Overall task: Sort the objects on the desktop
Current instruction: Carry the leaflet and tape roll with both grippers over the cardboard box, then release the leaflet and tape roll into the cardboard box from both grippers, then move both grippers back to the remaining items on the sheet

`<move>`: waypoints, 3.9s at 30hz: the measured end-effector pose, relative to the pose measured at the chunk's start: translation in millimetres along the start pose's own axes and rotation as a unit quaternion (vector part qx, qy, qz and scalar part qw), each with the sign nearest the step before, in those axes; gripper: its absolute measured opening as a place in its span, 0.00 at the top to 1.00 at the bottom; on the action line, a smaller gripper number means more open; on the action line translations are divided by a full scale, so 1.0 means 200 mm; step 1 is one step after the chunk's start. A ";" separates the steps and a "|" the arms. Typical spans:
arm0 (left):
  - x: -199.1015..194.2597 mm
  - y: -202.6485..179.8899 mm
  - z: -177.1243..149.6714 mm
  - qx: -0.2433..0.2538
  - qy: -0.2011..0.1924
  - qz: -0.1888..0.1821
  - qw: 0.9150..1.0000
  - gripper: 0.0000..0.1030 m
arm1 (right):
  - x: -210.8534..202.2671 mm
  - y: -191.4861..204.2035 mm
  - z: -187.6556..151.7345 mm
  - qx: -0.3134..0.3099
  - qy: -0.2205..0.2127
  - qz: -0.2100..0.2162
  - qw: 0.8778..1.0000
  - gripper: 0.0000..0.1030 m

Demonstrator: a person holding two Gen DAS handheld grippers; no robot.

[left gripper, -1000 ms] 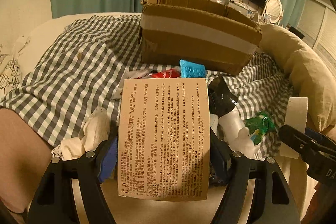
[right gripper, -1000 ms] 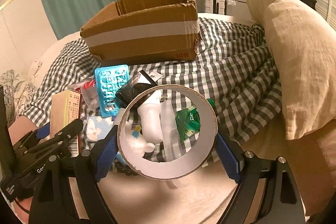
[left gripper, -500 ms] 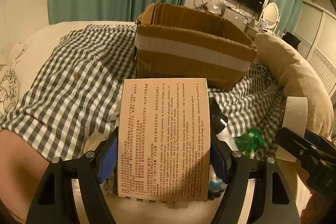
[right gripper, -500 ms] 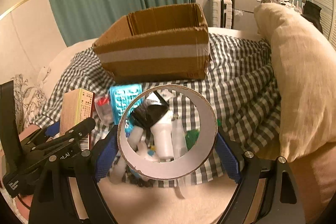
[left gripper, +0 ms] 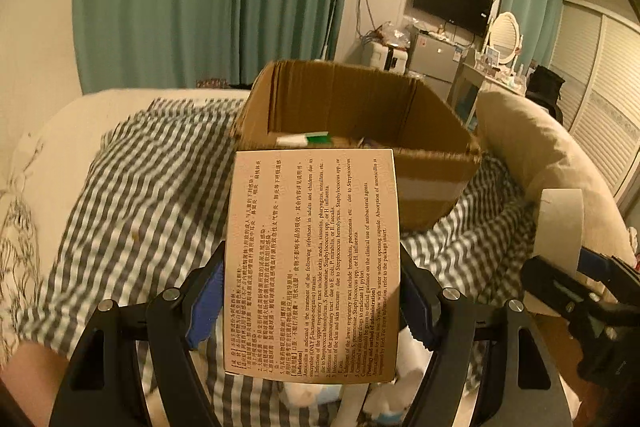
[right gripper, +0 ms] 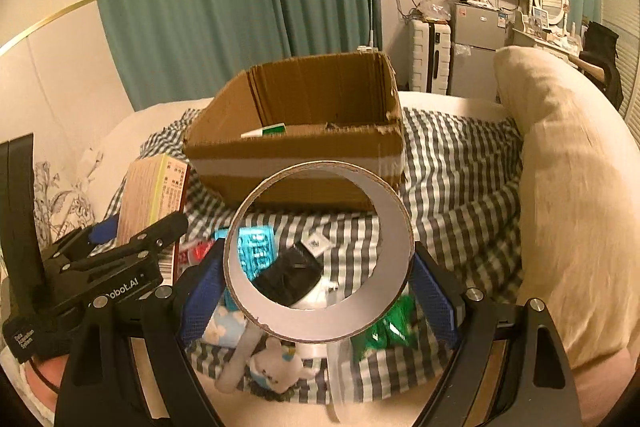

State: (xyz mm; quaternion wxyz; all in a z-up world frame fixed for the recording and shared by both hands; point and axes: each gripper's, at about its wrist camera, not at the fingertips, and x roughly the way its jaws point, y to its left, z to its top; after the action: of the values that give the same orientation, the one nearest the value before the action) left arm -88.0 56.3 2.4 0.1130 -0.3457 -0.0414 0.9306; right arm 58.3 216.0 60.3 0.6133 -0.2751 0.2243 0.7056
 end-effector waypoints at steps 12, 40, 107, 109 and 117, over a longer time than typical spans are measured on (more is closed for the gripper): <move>0.12 -0.02 0.25 0.015 -0.019 0.003 1.000 0.25 | 0.09 -0.03 0.26 -0.013 -0.019 0.014 1.000 0.17; 0.87 0.02 0.75 -0.022 0.018 -0.002 1.000 0.25 | 0.88 -0.27 0.82 0.031 0.005 0.036 0.999 0.17; 0.00 0.24 -0.61 -0.065 0.083 0.100 0.989 0.00 | 0.23 0.03 -0.44 0.002 0.100 0.012 0.995 0.12; -0.01 0.26 -0.62 -0.074 0.080 0.110 0.988 0.00 | 0.25 0.06 -0.48 0.000 0.109 0.015 0.994 0.12; 0.01 0.40 -0.66 -0.137 0.094 0.102 0.981 0.00 | 0.29 0.09 -0.54 -0.005 0.123 0.006 0.992 0.13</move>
State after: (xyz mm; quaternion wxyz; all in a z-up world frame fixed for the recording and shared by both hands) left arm -17.9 -21.6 -111.1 -0.0277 -0.4460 -0.1218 0.8863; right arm 47.5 185.7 -60.5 0.5756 -0.3616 0.2966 0.6708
